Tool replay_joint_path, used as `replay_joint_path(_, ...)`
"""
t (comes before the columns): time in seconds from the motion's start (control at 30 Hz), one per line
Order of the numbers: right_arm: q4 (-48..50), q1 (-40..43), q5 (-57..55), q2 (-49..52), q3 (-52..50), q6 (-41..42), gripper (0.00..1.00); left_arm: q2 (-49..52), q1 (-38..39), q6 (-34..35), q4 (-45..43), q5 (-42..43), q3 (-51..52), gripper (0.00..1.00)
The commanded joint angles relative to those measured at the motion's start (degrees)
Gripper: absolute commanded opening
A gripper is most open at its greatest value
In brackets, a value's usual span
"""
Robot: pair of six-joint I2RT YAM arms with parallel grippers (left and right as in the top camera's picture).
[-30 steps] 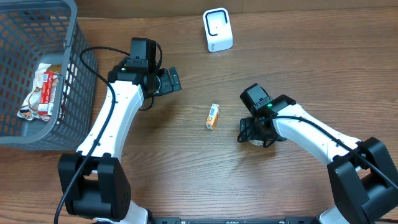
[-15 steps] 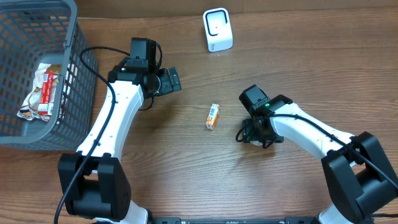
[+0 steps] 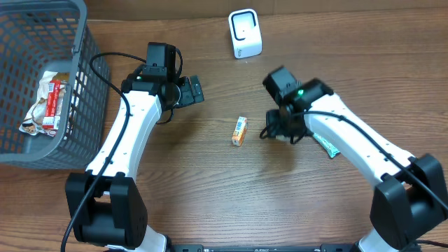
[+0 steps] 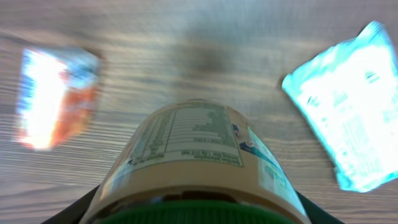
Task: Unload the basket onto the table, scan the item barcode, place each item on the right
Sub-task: 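Carry the jar to the white scanner and hold its label facing it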
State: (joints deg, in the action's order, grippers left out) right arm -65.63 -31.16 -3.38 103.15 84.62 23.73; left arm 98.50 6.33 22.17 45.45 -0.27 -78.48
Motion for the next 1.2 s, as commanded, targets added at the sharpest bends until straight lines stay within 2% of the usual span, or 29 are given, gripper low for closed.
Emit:
replay_joint_path(0.0, -2.43, 0.15, -0.37, -0.50, 9.55, -2.12, 0.46, -0.37, 0.07, 0.35, -0.04, -0.33, -0.42, 1.00)
replay_joint_path(0.23, -8.31, 0.15, 1.79, -0.48, 23.87, -4.98, 0.48, -0.37, 0.07, 0.35, -0.07, -0.33, -0.42, 1.00)
replay_joint_path(0.47, -3.17, 0.15, 1.68, 0.94, 24.98, -6.03, 0.46, -0.37, 0.07, 0.35, -0.07, -0.33, -0.42, 1.00)
replay_joint_path(0.6, 2.93, 0.15, -0.42, 4.17, 24.76, -7.04, 0.48, -0.35, 0.07, 0.35, -0.07, -0.33, -0.42, 1.00)
replay_joint_path(0.9, 22.75, 0.31, -6.45, 13.68, 24.76, -16.70, 0.47, -0.37, 0.07, 0.35, -0.07, -0.33, -0.42, 1.00)
replay_joint_path(1.17, 43.01, 2.56, -7.08, 21.20, 24.72, -16.72, 0.47, -0.35, 0.07, 0.35, -0.04, -0.33, -0.42, 1.00)
